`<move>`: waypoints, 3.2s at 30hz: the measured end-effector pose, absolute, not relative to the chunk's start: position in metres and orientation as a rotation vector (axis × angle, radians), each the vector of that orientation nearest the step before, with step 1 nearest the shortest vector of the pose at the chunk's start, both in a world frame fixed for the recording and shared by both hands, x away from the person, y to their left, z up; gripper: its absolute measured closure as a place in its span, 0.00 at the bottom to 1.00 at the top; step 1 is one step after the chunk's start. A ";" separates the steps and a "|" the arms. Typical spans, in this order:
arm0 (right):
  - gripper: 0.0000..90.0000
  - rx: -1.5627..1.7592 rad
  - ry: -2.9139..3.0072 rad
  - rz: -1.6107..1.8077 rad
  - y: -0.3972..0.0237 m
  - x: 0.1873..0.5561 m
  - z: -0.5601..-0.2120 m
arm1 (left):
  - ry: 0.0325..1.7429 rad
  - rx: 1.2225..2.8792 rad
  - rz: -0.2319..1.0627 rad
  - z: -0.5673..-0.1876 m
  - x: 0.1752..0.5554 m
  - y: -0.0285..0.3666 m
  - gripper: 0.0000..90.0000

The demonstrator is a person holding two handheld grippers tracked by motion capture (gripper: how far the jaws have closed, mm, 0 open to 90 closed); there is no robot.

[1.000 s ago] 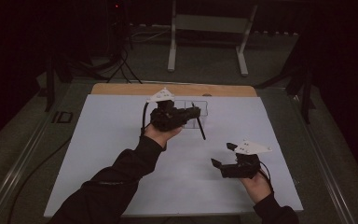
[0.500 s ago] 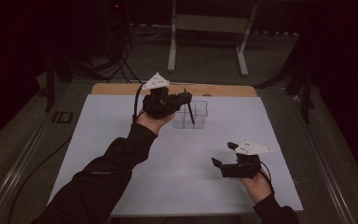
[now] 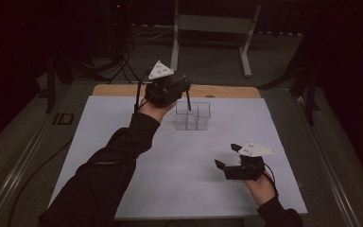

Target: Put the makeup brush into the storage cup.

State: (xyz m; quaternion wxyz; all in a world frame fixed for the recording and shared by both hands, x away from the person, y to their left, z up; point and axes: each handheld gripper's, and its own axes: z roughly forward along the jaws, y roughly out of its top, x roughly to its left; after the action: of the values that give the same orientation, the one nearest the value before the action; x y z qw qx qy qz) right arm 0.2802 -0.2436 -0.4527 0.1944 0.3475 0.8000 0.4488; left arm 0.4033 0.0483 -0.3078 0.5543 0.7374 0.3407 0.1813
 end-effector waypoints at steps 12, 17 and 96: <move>0.16 0.977 2.249 1.267 -0.245 0.280 -0.454 | 0.852 1.770 0.477 -0.307 0.432 0.029 0.94; 0.16 0.968 2.245 1.268 -0.246 0.279 -0.453 | 0.877 1.784 0.461 -0.310 0.443 0.022 0.94; 0.17 0.996 2.267 1.296 -0.247 0.279 -0.456 | 1.121 2.143 0.284 -0.404 0.479 -0.020 0.20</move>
State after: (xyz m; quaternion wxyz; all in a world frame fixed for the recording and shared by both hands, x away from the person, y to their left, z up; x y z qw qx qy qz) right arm 0.2791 -0.2474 -0.4563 0.1726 0.3511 0.7989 0.4569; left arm 0.4788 -0.0195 -0.4040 0.3458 0.8257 0.4320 0.1095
